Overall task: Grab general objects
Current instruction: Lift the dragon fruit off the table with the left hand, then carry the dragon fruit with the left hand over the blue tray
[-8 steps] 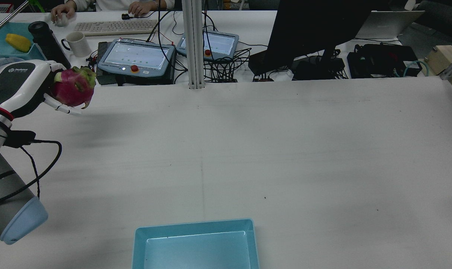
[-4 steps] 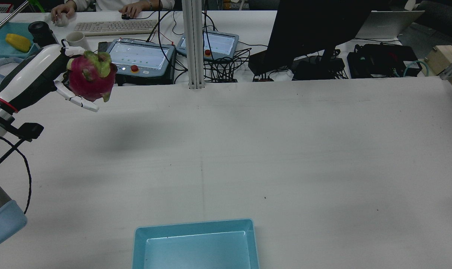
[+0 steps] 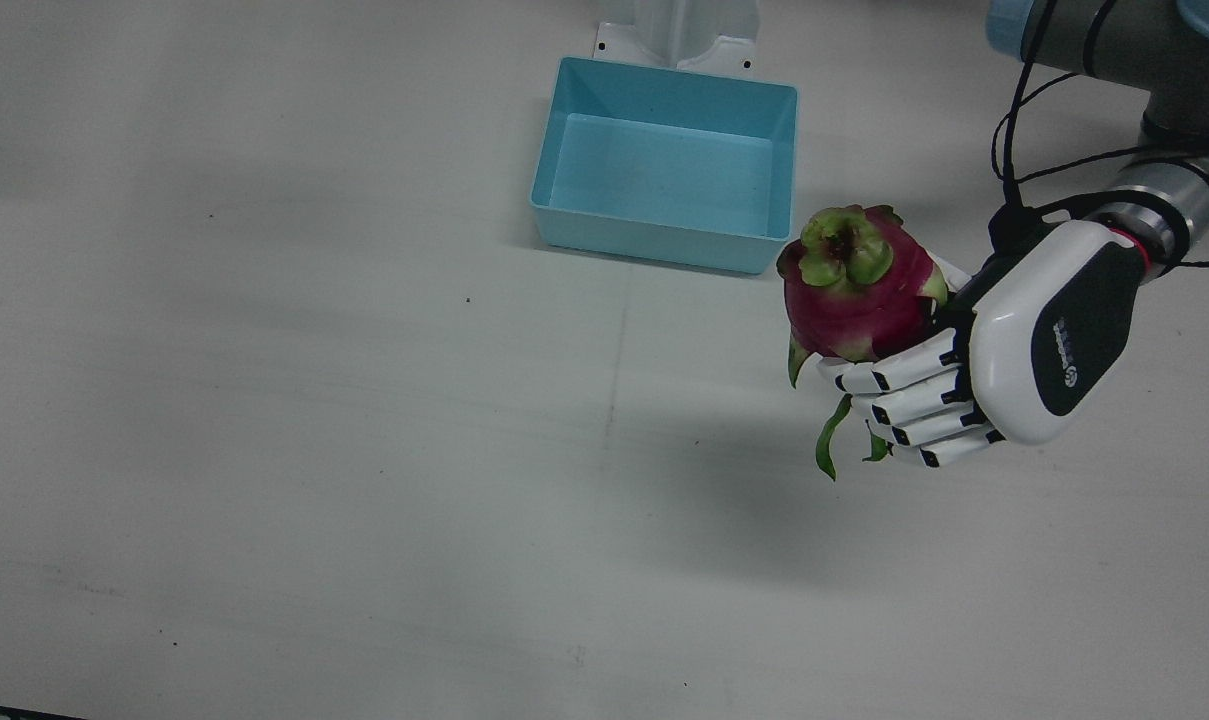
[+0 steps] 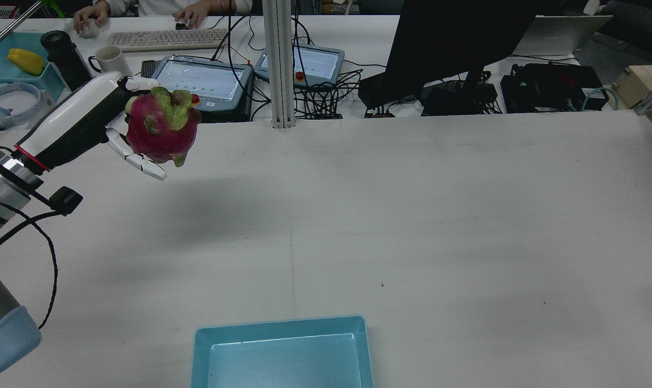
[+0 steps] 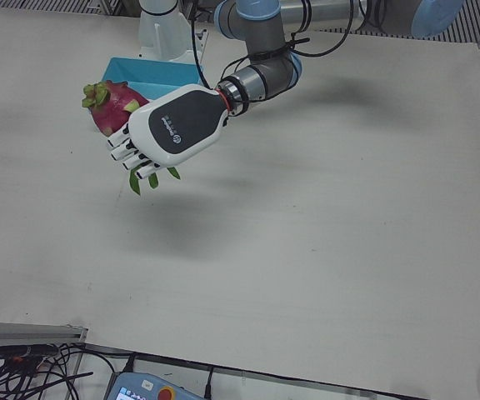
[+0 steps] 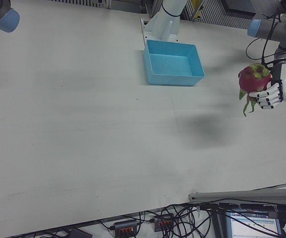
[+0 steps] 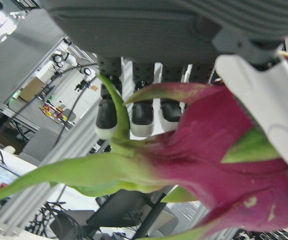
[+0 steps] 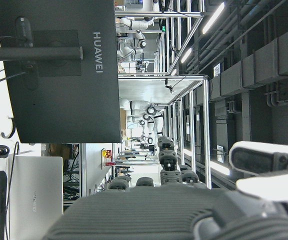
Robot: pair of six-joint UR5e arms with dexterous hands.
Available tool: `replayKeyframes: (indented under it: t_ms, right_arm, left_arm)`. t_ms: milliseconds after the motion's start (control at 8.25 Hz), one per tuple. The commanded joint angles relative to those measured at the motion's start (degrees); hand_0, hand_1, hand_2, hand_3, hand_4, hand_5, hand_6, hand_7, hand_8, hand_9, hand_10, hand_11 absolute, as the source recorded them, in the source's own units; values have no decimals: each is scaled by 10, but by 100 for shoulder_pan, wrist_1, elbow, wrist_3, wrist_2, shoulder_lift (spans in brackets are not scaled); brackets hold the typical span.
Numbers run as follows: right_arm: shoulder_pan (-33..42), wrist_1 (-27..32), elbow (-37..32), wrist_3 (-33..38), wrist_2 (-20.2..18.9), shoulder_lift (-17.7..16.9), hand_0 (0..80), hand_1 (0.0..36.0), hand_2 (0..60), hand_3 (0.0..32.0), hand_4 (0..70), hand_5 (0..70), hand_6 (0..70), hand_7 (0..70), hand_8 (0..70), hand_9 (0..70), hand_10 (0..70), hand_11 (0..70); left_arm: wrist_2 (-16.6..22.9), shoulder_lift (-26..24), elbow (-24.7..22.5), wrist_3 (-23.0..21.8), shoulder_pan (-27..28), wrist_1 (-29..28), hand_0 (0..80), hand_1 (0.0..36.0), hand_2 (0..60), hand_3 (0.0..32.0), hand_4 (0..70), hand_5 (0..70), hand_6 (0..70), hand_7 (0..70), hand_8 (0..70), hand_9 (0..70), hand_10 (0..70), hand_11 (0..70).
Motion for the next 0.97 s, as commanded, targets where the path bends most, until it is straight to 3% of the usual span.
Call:
replayKeyframes:
  t_ms: [0, 121, 364, 848]
  right_arm:
    - [0, 0, 0, 0, 0, 0, 0, 0, 0, 0, 0, 0, 0, 0, 0, 0, 0, 0]
    - [0, 0, 0, 9, 0, 0, 0, 0, 0, 0, 0, 0, 0, 0, 0, 0, 0, 0]
    - [-9, 0, -9, 9, 0, 0, 0, 0, 0, 0, 0, 0, 0, 0, 0, 0, 0, 0]
    - [-9, 0, -9, 9, 0, 0, 0, 0, 0, 0, 0, 0, 0, 0, 0, 0, 0, 0]
  left_arm:
    - [187, -294, -488, 12, 1178, 404, 465, 280, 600, 0, 367, 700, 514, 681, 480, 657, 429, 611]
    - [187, -549, -516, 117, 1478, 617, 465, 278, 600, 0, 361, 700, 512, 678, 479, 655, 431, 614]
    - [134, -587, -473, 241, 1953, 654, 465, 271, 600, 0, 365, 700, 522, 681, 491, 671, 444, 633]
    - [152, -560, -490, 250, 2324, 637, 465, 266, 600, 0, 365, 700, 532, 681, 505, 688, 464, 662]
